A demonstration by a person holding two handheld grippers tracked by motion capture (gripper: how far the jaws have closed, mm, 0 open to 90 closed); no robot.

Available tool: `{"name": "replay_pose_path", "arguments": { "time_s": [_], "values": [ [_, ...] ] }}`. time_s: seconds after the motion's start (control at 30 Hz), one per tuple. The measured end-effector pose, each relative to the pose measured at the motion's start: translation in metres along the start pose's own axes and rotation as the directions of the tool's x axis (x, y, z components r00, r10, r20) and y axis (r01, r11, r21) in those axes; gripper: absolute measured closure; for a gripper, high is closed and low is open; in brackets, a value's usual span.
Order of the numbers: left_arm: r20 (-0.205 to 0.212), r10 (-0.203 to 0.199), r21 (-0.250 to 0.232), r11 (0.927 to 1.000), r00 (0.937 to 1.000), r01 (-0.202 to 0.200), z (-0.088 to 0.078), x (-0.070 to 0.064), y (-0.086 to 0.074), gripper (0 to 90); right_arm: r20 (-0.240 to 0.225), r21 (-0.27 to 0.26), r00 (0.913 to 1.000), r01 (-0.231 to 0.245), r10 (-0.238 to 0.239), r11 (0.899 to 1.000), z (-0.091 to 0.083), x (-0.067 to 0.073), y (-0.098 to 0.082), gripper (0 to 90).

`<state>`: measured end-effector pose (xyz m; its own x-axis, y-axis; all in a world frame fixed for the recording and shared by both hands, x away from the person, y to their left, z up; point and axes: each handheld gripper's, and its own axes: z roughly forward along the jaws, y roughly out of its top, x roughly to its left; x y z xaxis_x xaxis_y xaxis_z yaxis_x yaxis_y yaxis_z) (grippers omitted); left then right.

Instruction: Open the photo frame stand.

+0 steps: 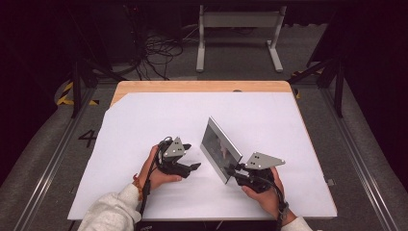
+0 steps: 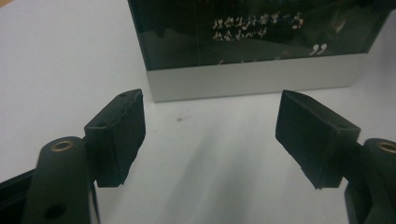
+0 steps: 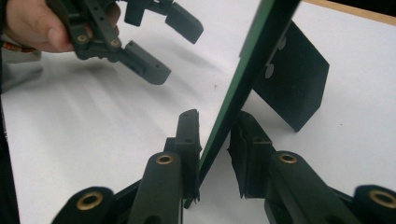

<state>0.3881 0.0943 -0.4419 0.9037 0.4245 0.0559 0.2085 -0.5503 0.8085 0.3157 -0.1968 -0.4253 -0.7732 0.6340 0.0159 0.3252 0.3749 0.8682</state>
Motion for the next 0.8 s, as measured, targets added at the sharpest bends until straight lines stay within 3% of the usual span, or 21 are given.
{"name": "replay_pose_path", "arguments": {
  "time_s": [0.2, 0.37, 0.43, 0.6, 0.8],
  "values": [
    [0.016, -0.004, -0.008, 1.0000, 0.9999, 0.004, 0.008, 0.006, 0.006, 24.6, -0.041, 0.013, 0.9989, -0.023, 0.023, 1.000, -0.001, -0.006, 0.002, 75.4],
    [0.038, -0.004, -0.006, 1.0000, 0.9993, 0.004, 0.015, 0.010, 0.011, 21.2, -0.052, 0.023, 0.9985, -0.016, 0.017, 1.000, -0.003, -0.011, 0.002, 76.5],
    [0.054, -0.013, -0.029, 0.9995, 0.9985, 0.014, 0.018, 0.012, 0.013, 19.7, -0.049, 0.026, 0.9988, -0.006, 0.008, 1.000, -0.003, -0.012, 0.002, 77.0],
    [0.044, -0.019, -0.034, 0.9992, 0.9989, 0.021, 0.025, 0.017, 0.017, 17.3, -0.060, 0.031, 0.9982, -0.003, 0.004, 1.000, -0.005, -0.015, 0.002, 77.5],
    [0.073, -0.034, -0.044, 0.9983, 0.9968, 0.037, 0.030, 0.020, 0.019, 15.0, -0.077, 0.037, 0.9970, 0.004, -0.002, 0.999, -0.007, -0.018, 0.002, 79.3]
  ]
}}
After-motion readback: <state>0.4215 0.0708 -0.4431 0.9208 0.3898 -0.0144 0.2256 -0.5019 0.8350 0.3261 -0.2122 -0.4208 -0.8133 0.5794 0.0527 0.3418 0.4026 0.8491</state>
